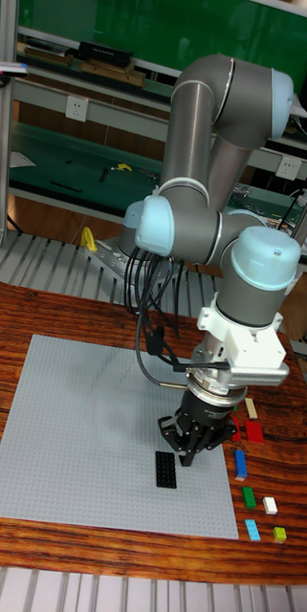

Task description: Build with small Lego blocks

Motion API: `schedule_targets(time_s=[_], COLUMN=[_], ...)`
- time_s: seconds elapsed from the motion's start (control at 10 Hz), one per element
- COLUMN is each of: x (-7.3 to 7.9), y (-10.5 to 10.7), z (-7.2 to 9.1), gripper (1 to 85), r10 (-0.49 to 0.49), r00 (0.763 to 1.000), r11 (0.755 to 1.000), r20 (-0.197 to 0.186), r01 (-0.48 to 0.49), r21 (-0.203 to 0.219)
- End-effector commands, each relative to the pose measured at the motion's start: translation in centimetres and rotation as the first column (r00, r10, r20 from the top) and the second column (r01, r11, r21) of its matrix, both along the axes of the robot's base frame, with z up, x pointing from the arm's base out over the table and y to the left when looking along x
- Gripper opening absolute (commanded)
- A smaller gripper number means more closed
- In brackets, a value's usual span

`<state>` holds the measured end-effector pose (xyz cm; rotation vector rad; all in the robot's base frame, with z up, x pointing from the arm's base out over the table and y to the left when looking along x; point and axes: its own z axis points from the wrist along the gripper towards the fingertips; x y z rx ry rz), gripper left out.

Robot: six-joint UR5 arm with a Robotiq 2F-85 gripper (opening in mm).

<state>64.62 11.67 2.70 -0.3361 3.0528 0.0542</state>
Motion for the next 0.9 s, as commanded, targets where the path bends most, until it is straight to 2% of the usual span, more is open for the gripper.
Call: schedule_targets(time_s=[0.0,0.2,0.3,0.4,0.6,0.7,0.8], x=[-0.4,-0.2,0.0,-0.1,0.1,0.0,-0.2], y=[1.3,1.7,2.7,5.1,7.1,7.0,6.3], z=[0.1,0.2,0.2,0.1,-0.4,-0.2,-0.1], gripper=[1.3,1.3,1.3,1.3,1.3,1.3,1.3], r10=[0.038,0.005,-0.020,-0.059,-0.096,-0.103,-0.087], r00=[0.999,1.000,1.000,0.998,0.995,0.994,0.996], r11=[0.999,0.999,0.998,0.996,0.993,0.993,0.995], r20=[-0.015,-0.009,-0.004,0.002,0.019,0.019,0.019], r01=[-0.037,-0.005,0.020,0.058,0.094,0.102,0.086], r21=[0.022,0.037,0.059,0.066,0.069,0.067,0.044])
